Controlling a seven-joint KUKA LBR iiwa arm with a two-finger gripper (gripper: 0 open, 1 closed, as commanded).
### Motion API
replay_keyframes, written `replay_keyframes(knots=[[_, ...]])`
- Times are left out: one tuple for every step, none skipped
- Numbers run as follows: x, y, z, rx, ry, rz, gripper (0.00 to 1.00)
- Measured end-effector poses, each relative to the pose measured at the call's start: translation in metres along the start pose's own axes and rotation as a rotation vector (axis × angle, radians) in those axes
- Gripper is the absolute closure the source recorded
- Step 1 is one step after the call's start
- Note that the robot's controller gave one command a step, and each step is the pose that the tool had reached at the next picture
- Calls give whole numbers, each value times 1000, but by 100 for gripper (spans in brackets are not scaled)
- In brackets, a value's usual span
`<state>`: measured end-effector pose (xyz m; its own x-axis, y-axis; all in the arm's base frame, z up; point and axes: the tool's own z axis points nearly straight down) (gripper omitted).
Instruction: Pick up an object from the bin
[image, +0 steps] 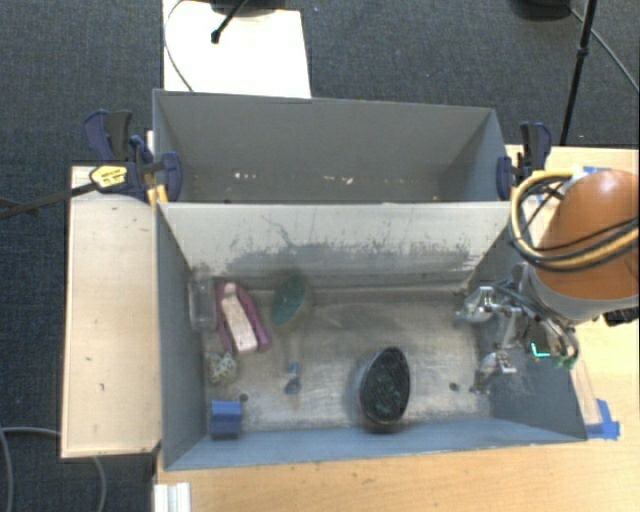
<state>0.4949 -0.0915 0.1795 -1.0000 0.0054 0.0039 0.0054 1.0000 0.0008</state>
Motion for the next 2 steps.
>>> replay_keyframes(knots=[[-11,73,99,-2,1,-41,0],[12,122,106,4,-26,-364,0]])
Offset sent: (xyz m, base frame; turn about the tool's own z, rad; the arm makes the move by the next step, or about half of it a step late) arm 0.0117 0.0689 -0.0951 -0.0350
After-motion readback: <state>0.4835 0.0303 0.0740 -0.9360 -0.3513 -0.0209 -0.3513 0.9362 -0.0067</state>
